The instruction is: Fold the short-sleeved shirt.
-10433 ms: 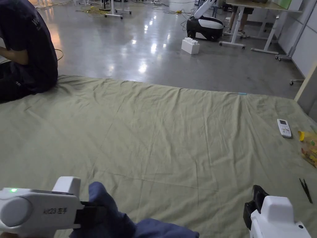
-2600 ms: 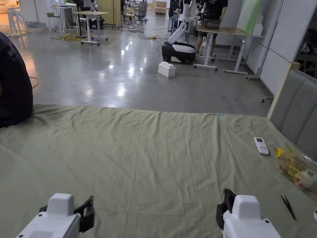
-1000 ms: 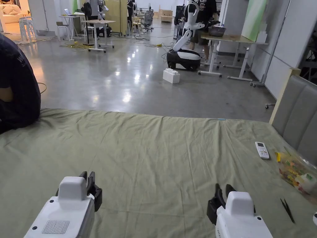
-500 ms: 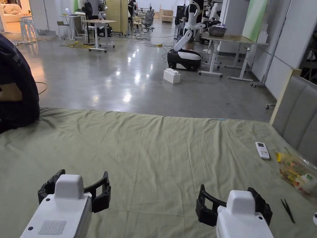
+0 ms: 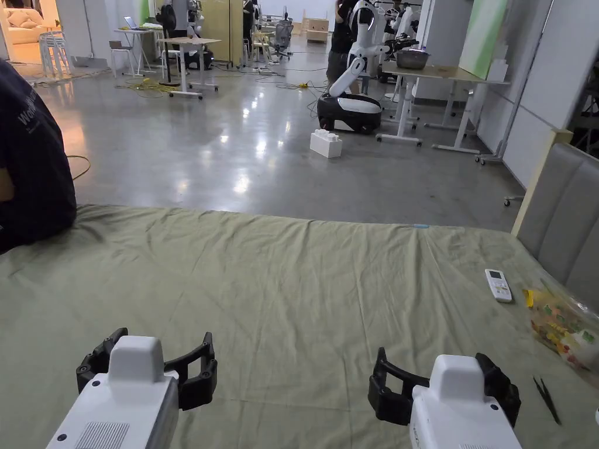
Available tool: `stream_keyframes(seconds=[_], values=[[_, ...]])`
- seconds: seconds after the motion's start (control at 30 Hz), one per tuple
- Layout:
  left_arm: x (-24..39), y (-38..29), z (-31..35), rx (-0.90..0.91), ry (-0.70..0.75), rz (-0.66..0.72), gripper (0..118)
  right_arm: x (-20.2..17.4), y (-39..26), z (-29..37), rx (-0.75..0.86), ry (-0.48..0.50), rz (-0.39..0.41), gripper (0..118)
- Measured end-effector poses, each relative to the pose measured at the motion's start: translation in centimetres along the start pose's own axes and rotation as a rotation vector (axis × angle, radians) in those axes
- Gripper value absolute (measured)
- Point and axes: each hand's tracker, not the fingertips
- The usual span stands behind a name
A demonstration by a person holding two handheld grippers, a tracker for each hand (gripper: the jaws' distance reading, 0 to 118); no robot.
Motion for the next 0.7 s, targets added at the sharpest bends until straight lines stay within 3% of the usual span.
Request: stream_keyframes(seconds=[0.17, 0.33, 0.4, 0.5, 0.7], values=[[0.1, 0.0, -0.2, -0.004, 0.0, -0.011, 102, -0.6, 0.2, 0.0, -0.011, -0.009, 0.015, 118], [-0.4, 0.0, -0.3, -0.015, 0.004, 0.008, 102, -1.4, 0.5, -0.4, -0.041, -0.092, 0.04, 118], [-0.6, -0.1, -0.4, -0.028, 0.009, 0.012, 102, -1.3, 0.5, -0.2, -0.039, -0.063, 0.063, 118], [-0.9, -0.2, -0.4, -0.034, 0.009, 0.029, 102, -1.0, 0.4, -0.3, -0.079, 0.012, -0.01, 118], [-0.9, -0.2, -0.4, -0.041, 0.01, 0.032, 102, -0.4, 0.9, -0.3, -0.061, 0.01, -0.089, 118]])
